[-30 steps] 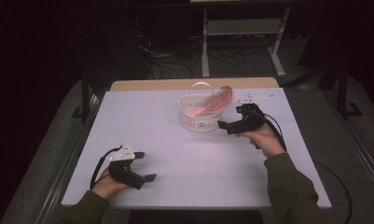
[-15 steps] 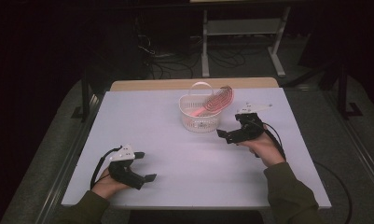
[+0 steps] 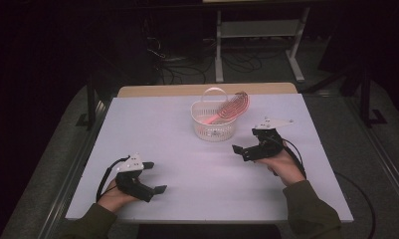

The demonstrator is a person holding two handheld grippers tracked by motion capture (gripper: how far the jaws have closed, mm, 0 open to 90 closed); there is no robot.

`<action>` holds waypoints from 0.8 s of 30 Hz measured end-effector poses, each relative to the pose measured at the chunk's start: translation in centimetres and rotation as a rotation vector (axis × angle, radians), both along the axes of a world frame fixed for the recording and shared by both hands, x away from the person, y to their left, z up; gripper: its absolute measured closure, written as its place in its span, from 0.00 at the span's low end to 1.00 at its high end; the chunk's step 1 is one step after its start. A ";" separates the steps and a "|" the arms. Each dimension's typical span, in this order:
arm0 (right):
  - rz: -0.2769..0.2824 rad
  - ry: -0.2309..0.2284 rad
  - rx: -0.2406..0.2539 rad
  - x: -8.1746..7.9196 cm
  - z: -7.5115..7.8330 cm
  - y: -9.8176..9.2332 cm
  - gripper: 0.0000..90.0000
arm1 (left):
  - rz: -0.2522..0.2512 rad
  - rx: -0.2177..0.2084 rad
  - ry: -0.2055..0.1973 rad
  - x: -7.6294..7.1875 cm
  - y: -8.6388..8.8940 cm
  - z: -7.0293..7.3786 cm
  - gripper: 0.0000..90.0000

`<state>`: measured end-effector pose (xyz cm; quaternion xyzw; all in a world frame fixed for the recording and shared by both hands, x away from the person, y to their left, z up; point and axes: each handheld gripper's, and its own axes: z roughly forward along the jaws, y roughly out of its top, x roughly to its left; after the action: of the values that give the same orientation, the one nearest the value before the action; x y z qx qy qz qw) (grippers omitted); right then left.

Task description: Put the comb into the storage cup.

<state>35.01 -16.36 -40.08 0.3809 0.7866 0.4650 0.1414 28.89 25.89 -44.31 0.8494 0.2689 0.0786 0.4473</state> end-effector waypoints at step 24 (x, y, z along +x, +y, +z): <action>-0.003 0.012 -0.013 -3.4 -1.6 -1.4 0.00 | 0.000 -0.006 -0.005 0.0 0.0 0.0 0.00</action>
<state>31.58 -17.74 -41.63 0.3841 0.7899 0.4572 0.1399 28.89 25.91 -44.27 0.8478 0.2681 0.0802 0.4506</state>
